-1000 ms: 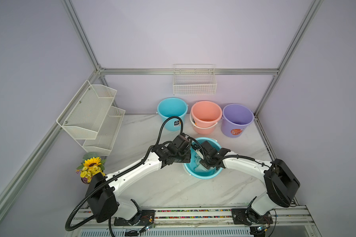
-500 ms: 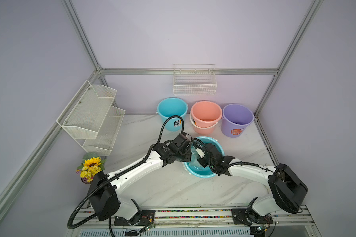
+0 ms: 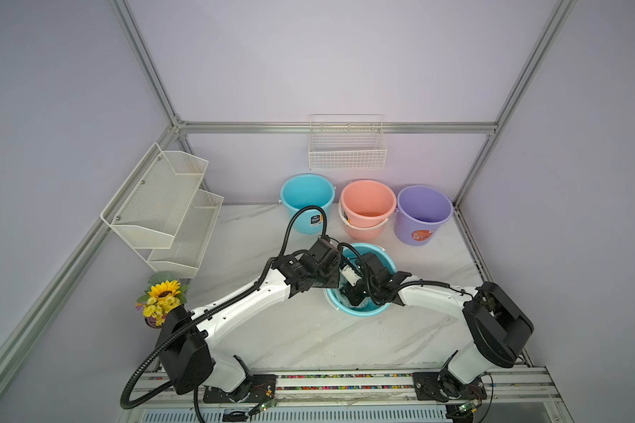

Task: Wipe the inside of the bucket with a cloth
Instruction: Wipe the dirt from the inside of the bucket.

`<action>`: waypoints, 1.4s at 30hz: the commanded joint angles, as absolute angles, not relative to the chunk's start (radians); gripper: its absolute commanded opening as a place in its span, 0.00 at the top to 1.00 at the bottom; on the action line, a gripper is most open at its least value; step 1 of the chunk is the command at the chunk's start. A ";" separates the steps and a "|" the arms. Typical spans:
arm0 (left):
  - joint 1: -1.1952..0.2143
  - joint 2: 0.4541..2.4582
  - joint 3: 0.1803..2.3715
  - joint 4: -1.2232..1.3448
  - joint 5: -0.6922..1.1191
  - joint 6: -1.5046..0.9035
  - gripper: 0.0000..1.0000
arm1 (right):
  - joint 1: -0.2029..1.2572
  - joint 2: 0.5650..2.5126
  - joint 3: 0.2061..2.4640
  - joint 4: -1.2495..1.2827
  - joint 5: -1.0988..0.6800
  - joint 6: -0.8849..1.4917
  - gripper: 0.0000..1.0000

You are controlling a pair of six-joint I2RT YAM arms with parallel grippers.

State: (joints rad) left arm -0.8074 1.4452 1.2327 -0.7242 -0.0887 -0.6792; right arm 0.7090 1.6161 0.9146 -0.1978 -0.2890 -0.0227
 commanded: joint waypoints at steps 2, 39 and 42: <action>-0.816 1.421 1.257 -0.722 -0.002 -0.651 1.00 | 0.719 1.595 0.977 -0.369 -0.423 -0.051 1.00; -0.749 1.358 1.250 -0.782 0.100 -0.581 1.00 | 0.741 1.226 0.961 -0.104 -0.012 -0.993 1.00; -0.749 1.353 1.252 -0.783 0.109 -0.577 1.00 | 0.744 1.239 0.910 -0.058 -0.016 -1.132 1.00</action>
State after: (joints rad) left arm -0.7525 1.3926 1.2324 -0.8112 0.0769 -0.6071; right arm 0.7364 1.2282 0.9413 -0.1612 -0.0338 -0.8783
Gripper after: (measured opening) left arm 0.140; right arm 0.072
